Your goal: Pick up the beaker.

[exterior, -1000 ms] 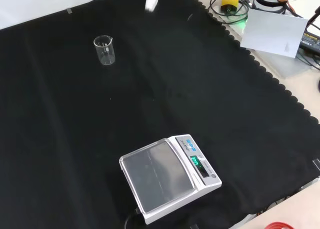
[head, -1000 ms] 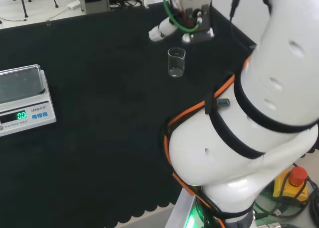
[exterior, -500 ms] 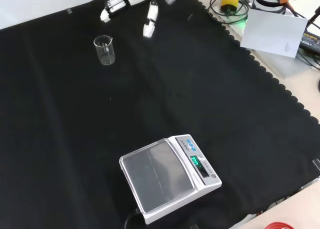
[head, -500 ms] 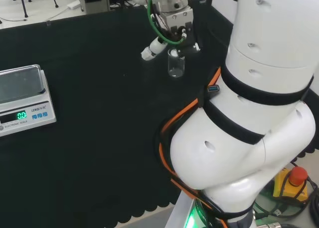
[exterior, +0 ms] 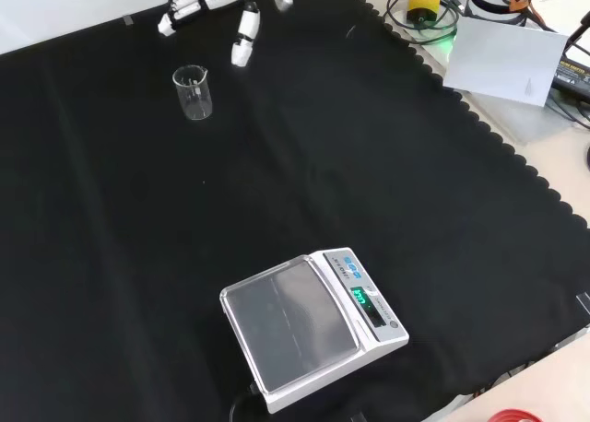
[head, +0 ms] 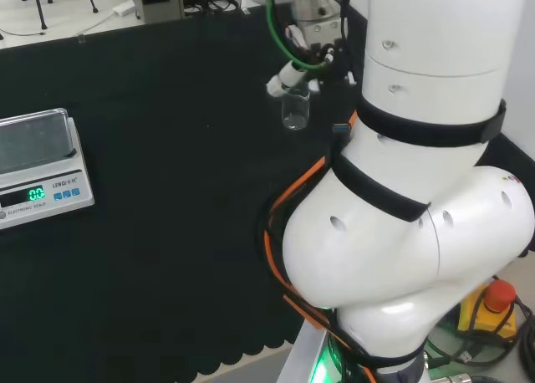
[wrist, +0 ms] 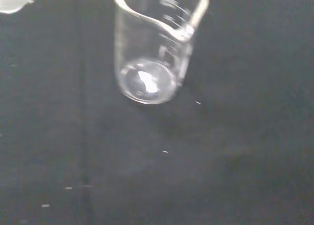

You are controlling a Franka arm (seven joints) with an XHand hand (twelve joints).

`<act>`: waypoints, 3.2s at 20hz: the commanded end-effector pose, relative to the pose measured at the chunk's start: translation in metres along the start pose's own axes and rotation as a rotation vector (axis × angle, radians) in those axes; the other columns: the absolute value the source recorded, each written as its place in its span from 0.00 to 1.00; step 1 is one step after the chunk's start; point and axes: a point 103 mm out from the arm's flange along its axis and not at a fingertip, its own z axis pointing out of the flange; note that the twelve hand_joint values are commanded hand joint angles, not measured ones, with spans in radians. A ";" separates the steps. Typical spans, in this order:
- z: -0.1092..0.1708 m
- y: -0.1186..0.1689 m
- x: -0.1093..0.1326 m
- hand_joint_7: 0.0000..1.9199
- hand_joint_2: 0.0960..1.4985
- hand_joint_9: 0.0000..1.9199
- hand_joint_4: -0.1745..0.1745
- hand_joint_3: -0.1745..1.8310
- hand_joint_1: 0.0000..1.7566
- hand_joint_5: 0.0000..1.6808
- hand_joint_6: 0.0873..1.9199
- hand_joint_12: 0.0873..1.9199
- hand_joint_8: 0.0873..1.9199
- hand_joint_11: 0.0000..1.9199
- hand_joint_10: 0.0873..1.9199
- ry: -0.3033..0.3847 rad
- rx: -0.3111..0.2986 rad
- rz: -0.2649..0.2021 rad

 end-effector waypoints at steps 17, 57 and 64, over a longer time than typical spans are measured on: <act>0.063 0.065 -0.011 0.00 0.41 0.05 0.63 0.14 0.35 0.00 0.00 0.73 0.27 0.00 0.44 0.084 0.097 -0.004; 0.024 0.086 0.061 0.56 0.51 0.53 0.94 0.28 0.49 0.50 0.43 0.72 0.48 0.26 0.30 0.144 -0.136 -0.051; 0.006 0.091 0.135 0.56 0.50 0.54 0.93 0.28 0.49 0.50 0.43 0.72 0.48 0.26 0.30 0.181 -0.146 -0.166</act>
